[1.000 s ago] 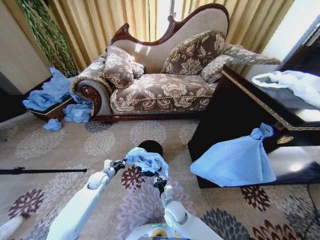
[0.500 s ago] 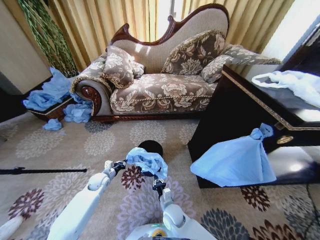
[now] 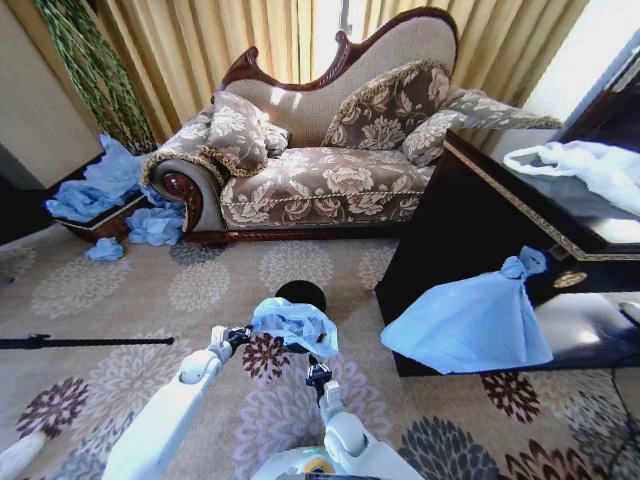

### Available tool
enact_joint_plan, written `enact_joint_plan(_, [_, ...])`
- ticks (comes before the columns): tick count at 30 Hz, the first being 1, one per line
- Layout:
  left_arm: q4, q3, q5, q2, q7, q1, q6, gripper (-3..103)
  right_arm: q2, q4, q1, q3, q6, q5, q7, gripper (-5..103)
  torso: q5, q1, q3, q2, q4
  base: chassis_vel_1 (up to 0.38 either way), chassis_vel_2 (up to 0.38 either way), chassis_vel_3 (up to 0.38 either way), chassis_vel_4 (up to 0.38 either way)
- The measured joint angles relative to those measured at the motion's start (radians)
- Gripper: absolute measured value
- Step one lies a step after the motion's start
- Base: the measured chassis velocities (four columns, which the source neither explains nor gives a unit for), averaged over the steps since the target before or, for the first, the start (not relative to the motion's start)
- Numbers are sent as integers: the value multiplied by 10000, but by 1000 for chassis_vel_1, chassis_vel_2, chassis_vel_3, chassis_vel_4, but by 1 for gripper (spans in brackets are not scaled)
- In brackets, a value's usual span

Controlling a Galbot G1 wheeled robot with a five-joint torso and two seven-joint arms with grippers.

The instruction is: Place a garbage bag over the trash bin.

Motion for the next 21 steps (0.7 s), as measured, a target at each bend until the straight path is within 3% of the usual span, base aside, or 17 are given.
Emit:
enact_joint_plan(3, [-72, 0, 5, 4, 3, 5, -26, 0, -308, 863, -236, -17, -118, -174, 302, 0, 0, 0, 0, 0, 0, 0, 0, 0, 0])
enact_joint_plan(5, [-134, 0, -4, 1, 4, -37, -27, 0, -733, 2287, -564, -269, -301, -430, 782, 14, 2, 0, 0, 0, -2, 0, 0, 0, 0])
enact_joint_plan(7, [-140, 5, -4, 0, 5, -40, -26, 0, -807, 2565, -586, -318, -366, -463, 867, 14, -1, 0, 0, 0, -1, 0, 0, 0, 0])
enact_joint_plan(9, [-174, 19, -5, -1, 7, -32, -26, 0, -930, 3292, -488, -537, -682, -454, 1140, 25, -2, 0, 0, 0, -1, 0, 0, 0, 0])
enact_joint_plan(13, [-275, 20, -17, 38, 5, 16, -9, 0, -832, 3269, -200, -680, -758, -452, 1281, 36, 1, -1, 0, 0, 0, 0, 0, 0, 0])
enact_joint_plan(16, [-430, -16, -88, 208, 2, 64, 26, 0, -828, 3242, 68, -881, -996, -288, 1362, 52, 1, -1, 0, 0, 0, 0, 0, 0, 0])
enact_joint_plan(19, [-452, -39, -121, 255, 2, 64, 30, 0, -827, 3117, 160, -899, -1023, -218, 1365, 57, 1, -1, 0, 0, 0, 0, 0, 0, 0])
enact_joint_plan(21, [-455, -53, -153, 296, -1, 57, 36, 0, -853, 2845, 287, -976, -1018, -110, 1348, 68, 1, 0, 1, 0, 0, 0, 0, 0, 0])
